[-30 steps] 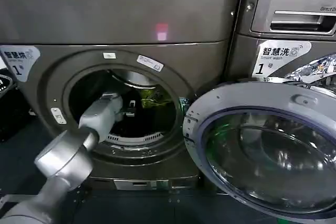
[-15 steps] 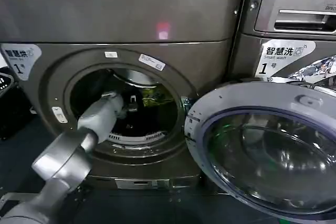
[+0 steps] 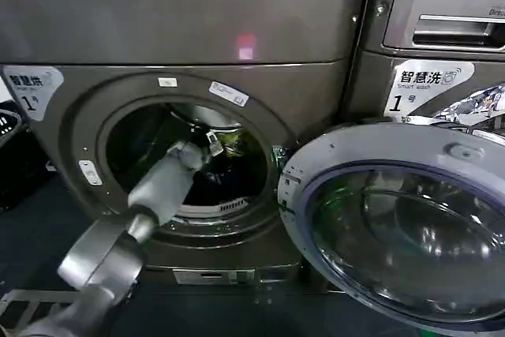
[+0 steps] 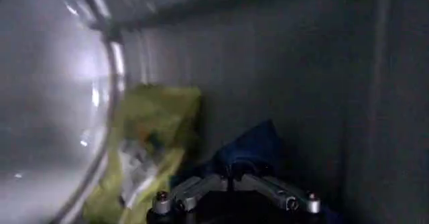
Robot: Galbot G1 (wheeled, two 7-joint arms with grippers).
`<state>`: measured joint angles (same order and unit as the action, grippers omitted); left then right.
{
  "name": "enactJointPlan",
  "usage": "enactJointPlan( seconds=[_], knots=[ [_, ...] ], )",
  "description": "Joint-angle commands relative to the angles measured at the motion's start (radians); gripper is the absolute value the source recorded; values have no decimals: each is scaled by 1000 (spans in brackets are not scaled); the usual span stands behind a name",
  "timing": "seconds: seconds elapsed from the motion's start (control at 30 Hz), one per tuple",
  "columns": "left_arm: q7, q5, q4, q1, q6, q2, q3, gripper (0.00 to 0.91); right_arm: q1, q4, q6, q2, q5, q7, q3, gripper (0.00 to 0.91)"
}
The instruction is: Grasp the clothes from the dryer.
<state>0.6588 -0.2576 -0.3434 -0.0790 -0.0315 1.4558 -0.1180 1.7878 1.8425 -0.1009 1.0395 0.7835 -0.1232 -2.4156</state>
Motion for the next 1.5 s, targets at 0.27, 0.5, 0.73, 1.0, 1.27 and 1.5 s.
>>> enactJointPlan(
  seconds=[0.27, 0.5, 0.73, 1.0, 1.27, 1.5],
  knots=[
    [-558, 282, -287, 222, 7, -20, 262, 0, -1, 10, 14, -1, 1, 21, 2, 907],
    [-773, 327, -433, 312, 139, 15, 345, 0, 6, 10, 23, -6, 0, 35, -8, 907],
    [-904, 309, -620, 440, 258, 24, 419, 0, 12, 15, 30, -9, -2, 36, -18, 907],
    [-966, 243, -856, 634, 318, 25, 442, 0, 28, 9, 46, -18, -42, 37, -38, 907],
    [-976, 220, -963, 745, 317, 37, 450, 0, 34, 0, 56, -21, -49, 36, -50, 907],
    [-972, 220, -993, 764, 300, 53, 450, 0, 35, -8, 48, -24, -36, 46, -51, 907]
  ],
)
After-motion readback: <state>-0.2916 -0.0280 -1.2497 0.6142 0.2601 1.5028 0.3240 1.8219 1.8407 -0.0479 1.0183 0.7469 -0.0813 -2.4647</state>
